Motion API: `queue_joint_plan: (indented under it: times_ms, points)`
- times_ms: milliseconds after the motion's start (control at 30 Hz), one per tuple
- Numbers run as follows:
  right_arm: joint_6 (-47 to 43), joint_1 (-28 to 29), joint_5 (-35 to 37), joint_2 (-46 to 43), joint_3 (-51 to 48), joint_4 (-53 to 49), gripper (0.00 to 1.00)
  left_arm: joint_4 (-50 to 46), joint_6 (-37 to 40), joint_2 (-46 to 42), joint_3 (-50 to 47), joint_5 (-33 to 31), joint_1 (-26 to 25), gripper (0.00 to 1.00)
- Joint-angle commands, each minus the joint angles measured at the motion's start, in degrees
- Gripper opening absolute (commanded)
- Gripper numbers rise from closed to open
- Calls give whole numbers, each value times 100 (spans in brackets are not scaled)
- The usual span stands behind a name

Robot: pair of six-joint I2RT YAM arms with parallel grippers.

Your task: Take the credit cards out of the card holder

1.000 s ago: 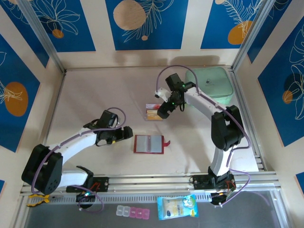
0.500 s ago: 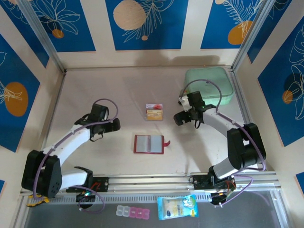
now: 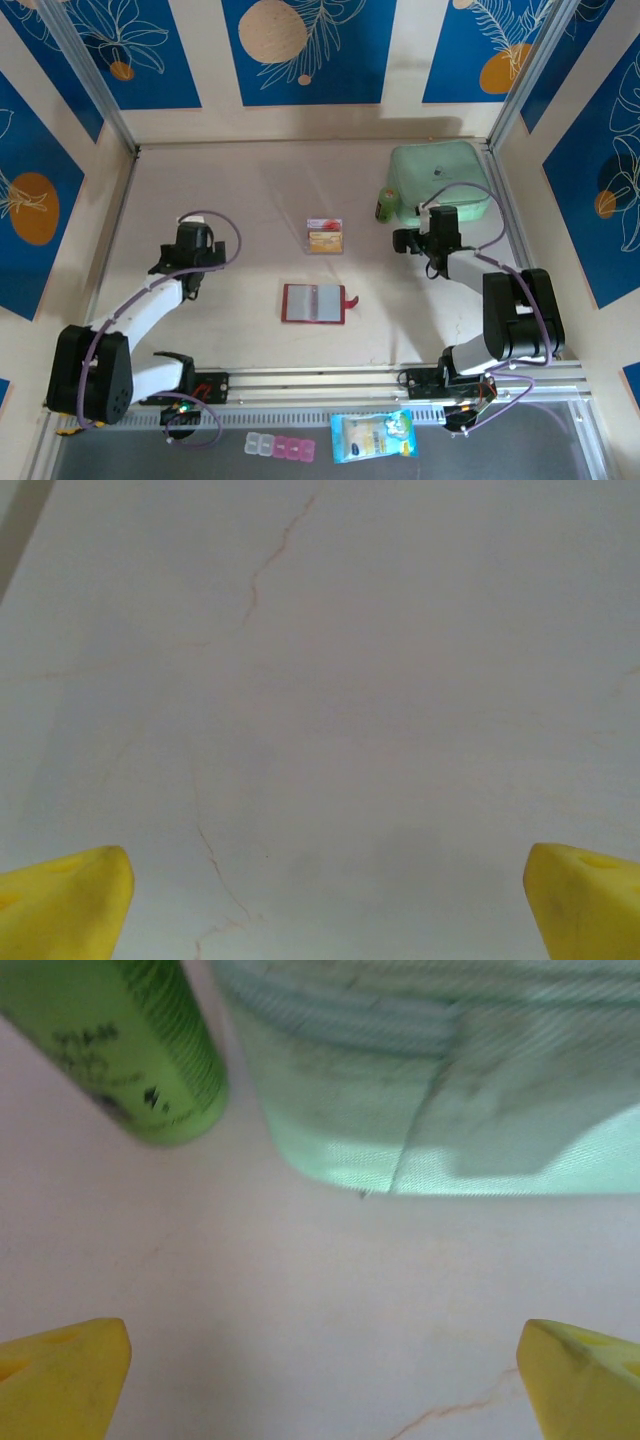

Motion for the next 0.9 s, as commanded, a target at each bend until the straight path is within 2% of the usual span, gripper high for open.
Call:
queue_joint_plan:
  times_ms: [0, 200, 333, 433, 600, 667, 733, 767, 867]
  points:
    - [323, -159, -274, -128, -197, 1249, 99, 1618, 425, 90, -450, 128, 223, 99]
    - [440, -341, -487, -46, -278, 1698, 99, 3348, 614, 616, -839, 716, 446, 99]
    - [404, -396, -600, 190, -809, 2929, 99, 4476, 758, 964, -993, 1074, 546, 99]
    - [424, -456, -740, 190, -871, 3006, 99, 5174, 998, 1214, -1108, 1400, 596, 99]
    - [297, -469, -1068, 325, -1031, 3376, 99, 6986, 1068, 2279, -1491, 1649, 668, 99]
    - [295, -468, -1069, 329, -1028, 3369, 99, 6367, 1064, 2069, -1378, 1779, 668, 99]
    - [297, -471, -1066, 330, -1024, 3364, 99, 6147, 1139, 2180, -1163, 1867, 673, 99]
    - [297, -474, -1059, 337, -1023, 3368, 99, 5630, 1151, 2126, -957, 1940, 668, 100]
    - [297, -469, -1052, 329, -1045, 3407, 99, 5769, 1146, 2141, -989, 1907, 668, 99]
